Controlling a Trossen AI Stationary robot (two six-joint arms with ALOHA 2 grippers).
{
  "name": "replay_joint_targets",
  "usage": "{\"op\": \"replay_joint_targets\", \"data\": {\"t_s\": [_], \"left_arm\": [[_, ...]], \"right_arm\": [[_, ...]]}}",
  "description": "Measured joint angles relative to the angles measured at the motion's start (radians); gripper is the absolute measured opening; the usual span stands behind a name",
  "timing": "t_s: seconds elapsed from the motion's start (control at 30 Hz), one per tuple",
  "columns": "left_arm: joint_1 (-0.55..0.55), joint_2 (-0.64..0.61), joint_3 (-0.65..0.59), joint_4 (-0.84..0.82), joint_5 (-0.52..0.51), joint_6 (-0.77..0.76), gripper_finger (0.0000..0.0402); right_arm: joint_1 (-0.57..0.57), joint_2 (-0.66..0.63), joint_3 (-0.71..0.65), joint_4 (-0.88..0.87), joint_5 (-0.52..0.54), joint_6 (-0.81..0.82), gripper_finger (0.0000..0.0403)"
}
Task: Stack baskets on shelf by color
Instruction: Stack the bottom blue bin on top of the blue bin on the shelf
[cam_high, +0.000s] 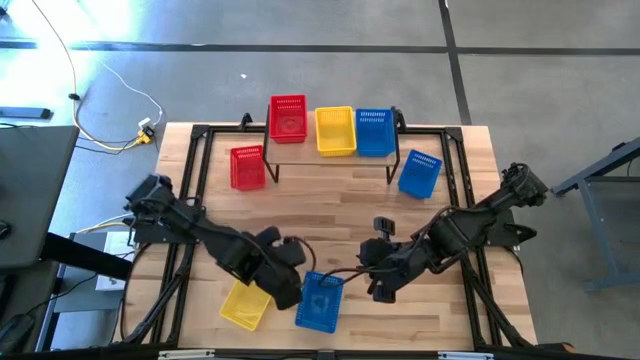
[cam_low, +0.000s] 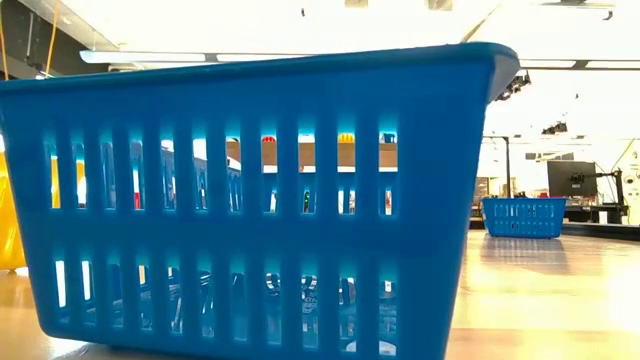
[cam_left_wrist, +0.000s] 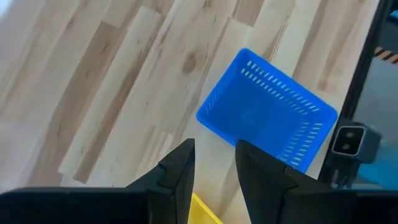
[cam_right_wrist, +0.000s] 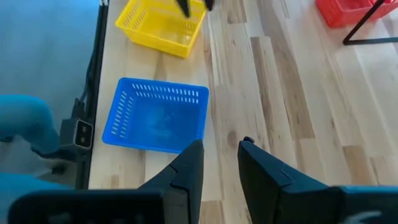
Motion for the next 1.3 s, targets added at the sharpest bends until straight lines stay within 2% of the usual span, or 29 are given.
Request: {"op": "replay_joint_targets", "data": {"t_s": [0.27, 0.5, 0.67, 0.8, 1.03, 1.3], "left_arm": [[-0.017, 0.091, 0.0, 0.0, -0.02, -0.007, 0.0106], [0.013, 0.139, -0.001, 0.001, -0.018, -0.005, 0.0106], [0.039, 0.154, -0.001, 0.009, 0.089, -0.105, 0.0106], [0.045, 0.155, -0.001, 0.019, 0.174, -0.246, 0.0106], [0.041, 0.155, -0.001, 0.11, 0.196, -0.438, 0.0106], [0.046, 0.224, -0.001, 0.142, 0.162, -0.495, 0.0106]], "right_arm": [[-0.002, 0.02, 0.0, -0.097, 0.001, -0.037, 0.0087], [-0.002, 0.048, 0.0, -0.184, -0.002, -0.09, 0.0087], [-0.003, 0.051, 0.0, -0.206, -0.046, -0.003, 0.0087], [-0.002, 0.051, 0.0, -0.206, -0.091, 0.026, 0.0087], [-0.021, 0.051, 0.0, -0.206, -0.044, 0.051, 0.0087], [-0.038, 0.051, 0.0, -0.197, -0.042, 0.075, 0.0087]]}}
